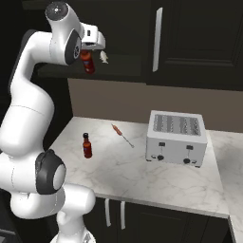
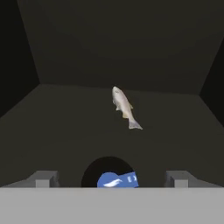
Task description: Pick the condiment bottle and condiment bottle from the counter and place them in the cabinet.
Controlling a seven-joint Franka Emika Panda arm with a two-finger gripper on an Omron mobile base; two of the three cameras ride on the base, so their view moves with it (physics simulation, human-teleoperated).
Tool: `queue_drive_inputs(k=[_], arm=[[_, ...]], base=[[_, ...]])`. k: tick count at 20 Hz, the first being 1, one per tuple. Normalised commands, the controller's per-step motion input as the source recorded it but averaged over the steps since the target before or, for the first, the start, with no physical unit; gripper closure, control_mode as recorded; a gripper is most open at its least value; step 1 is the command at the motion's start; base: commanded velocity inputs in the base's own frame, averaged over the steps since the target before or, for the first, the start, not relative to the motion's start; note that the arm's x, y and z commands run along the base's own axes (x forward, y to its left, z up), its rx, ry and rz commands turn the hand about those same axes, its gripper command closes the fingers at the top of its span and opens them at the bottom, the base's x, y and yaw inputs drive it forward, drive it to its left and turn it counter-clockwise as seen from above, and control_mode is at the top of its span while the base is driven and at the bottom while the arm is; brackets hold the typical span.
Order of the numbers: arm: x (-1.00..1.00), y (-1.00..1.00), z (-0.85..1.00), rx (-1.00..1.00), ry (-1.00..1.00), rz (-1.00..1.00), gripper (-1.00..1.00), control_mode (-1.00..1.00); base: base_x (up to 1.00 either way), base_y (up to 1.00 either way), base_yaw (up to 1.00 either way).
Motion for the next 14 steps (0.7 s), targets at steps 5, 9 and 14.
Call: queue_drive_inputs(k=[5, 9, 14], arm=[[0.1, 0.0, -0.08, 0.0, -0.03, 0.0, -1.0, -1.0], [0.15, 0.0, -0.05, 0.0, -0.14, 0.0, -1.0, -1.0], [0.24, 0.0, -0.11, 0.0, -0.15, 0.0, -1.0, -1.0]], base=[[0.0, 0.0, 0.0], [0.0, 0.0, 0.0], [0.0, 0.0, 0.0]])
